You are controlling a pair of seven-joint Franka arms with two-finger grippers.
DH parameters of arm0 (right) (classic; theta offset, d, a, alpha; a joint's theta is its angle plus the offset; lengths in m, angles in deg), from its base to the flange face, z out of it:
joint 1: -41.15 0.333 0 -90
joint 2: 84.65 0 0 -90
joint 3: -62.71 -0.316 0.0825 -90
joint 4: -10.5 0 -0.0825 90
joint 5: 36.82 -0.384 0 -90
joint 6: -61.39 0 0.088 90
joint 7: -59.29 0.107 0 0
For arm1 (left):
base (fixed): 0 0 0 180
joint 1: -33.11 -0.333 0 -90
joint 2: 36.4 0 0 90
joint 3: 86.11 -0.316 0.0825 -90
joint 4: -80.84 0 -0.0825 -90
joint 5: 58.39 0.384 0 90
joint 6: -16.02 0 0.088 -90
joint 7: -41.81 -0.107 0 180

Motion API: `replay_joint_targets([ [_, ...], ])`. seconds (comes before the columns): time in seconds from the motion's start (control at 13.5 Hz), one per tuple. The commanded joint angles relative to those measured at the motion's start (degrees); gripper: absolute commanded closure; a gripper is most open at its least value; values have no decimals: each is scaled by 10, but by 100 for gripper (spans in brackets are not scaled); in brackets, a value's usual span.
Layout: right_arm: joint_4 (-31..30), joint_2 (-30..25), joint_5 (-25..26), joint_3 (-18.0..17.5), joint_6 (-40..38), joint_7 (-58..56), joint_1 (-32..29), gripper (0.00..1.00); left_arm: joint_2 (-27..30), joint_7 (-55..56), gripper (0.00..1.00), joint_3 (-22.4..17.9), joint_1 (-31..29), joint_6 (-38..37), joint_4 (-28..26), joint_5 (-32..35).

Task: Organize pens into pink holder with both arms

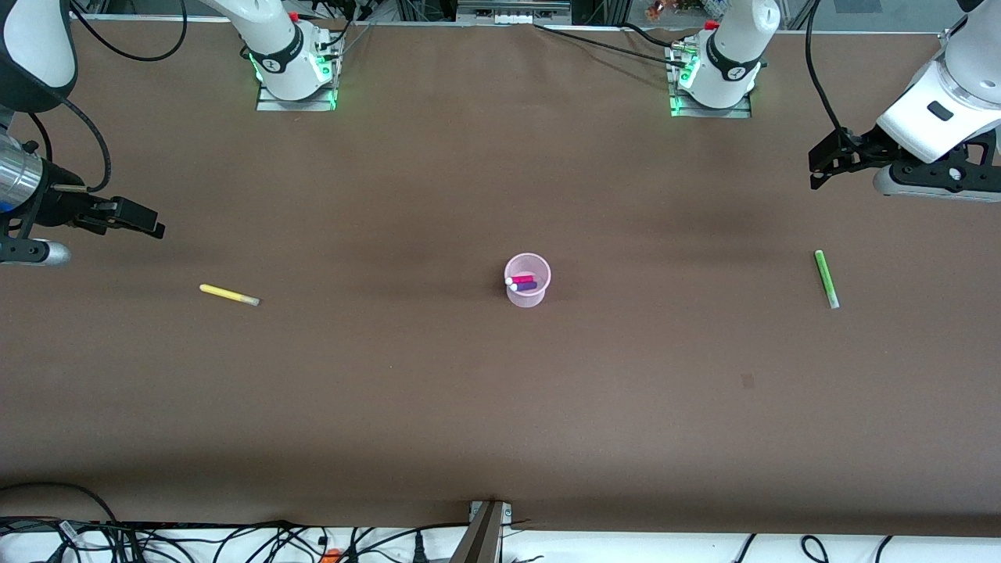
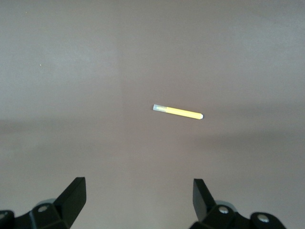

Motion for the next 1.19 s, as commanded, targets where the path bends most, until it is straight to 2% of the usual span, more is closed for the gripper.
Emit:
replay_joint_targets([
  [0.0,5,-10,18,-77,-10,2,-71,1,-8,8,0,0,3,-12,19,12],
  [0.22,15,-10,36,-138,-11,21,-124,1,-9,2,0,1,4,-12,19,11],
  [0.3,20,-10,39,-149,-16,24,-135,1,-9,3,0,1,4,-12,19,11],
  [1.11,59,-9,32,-146,-80,28,-138,1,-9,7,0,1,4,-13,19,11],
])
